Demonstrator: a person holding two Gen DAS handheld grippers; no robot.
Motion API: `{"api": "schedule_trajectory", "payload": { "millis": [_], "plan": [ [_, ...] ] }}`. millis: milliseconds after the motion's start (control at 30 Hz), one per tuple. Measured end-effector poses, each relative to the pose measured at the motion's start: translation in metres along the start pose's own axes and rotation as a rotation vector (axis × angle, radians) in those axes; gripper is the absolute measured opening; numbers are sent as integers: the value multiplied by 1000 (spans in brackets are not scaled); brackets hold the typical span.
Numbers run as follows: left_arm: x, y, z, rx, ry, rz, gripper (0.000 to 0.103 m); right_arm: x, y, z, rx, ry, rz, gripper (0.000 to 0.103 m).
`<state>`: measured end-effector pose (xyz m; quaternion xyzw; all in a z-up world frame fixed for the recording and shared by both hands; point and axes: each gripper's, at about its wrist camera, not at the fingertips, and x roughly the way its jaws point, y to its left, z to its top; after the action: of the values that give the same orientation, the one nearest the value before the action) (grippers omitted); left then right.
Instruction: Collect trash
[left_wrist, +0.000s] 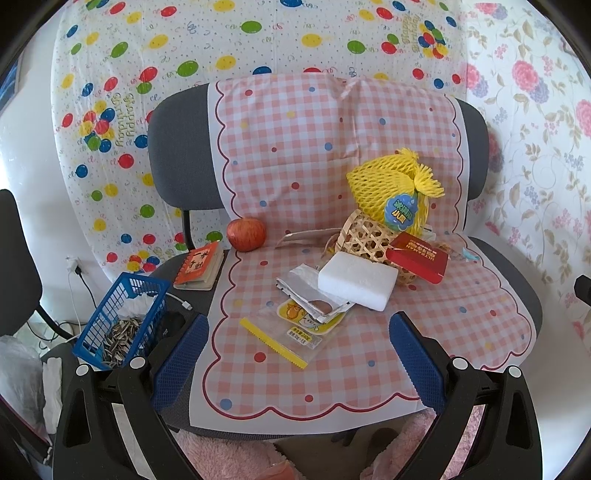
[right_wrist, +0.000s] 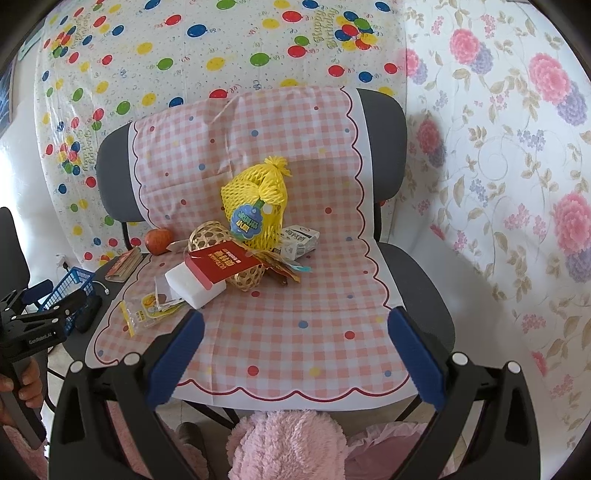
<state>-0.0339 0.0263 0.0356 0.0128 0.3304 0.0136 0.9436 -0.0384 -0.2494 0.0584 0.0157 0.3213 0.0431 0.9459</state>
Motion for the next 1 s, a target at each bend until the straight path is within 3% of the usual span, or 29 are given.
{"api": "schedule_trajectory", "payload": {
  "millis": [700, 1000],
  "plan": [
    [3, -2, -10, -2, 16, 3, 97, 7, 2, -7, -77, 49, -57, 97],
    [30, 15, -32, -39, 81, -4, 96, 48, 14, -21, -110, 97, 5, 97]
  ]
}}
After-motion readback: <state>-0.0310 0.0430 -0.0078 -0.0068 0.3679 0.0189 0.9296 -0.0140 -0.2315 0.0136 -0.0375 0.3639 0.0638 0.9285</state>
